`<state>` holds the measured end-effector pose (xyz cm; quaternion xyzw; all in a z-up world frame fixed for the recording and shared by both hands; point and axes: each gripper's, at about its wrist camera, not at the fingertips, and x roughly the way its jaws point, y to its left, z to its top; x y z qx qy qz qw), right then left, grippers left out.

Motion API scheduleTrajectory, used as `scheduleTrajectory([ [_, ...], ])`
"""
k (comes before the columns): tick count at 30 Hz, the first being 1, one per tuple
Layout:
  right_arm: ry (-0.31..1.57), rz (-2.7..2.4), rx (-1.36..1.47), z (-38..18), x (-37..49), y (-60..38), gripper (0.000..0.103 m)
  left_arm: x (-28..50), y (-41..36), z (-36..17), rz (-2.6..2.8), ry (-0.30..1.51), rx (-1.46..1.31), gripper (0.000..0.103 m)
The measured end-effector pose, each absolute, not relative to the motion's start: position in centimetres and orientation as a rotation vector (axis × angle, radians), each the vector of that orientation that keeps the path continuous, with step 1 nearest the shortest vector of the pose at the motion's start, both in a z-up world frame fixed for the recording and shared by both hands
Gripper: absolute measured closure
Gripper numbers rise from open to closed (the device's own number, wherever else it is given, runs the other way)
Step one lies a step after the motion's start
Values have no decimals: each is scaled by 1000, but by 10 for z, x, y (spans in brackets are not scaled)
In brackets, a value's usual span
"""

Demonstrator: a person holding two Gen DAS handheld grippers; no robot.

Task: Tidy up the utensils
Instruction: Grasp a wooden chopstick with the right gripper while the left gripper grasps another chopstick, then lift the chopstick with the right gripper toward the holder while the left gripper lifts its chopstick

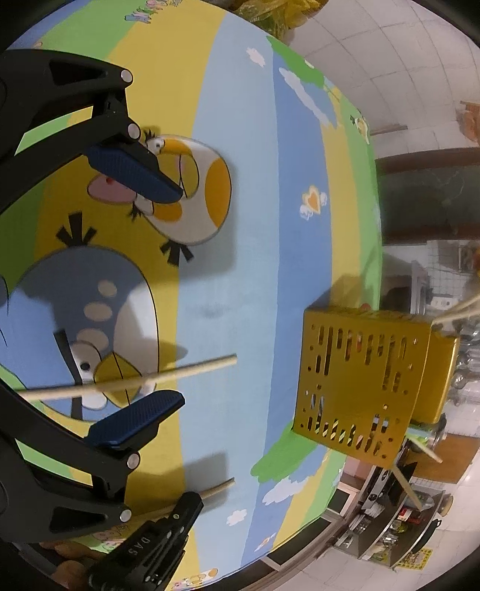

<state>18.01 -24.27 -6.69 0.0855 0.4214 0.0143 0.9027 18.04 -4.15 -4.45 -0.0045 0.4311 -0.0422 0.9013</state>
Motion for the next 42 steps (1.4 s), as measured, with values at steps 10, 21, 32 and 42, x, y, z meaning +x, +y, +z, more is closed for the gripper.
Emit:
scheduleTrajectory([
  [10, 869, 38, 194, -68, 179, -245, 97, 195, -72, -62, -113, 949, 72, 17],
  [21, 919, 1, 145, -63, 190, -237, 96, 206, -78, -60, -121, 985, 65, 67],
  [32, 973, -5, 130, -62, 210, -235, 95, 213, -84, -59, -138, 998, 65, 96],
  [42, 896, -9, 203, -57, 199, -242, 97, 213, -75, -52, -158, 972, 11, 99],
])
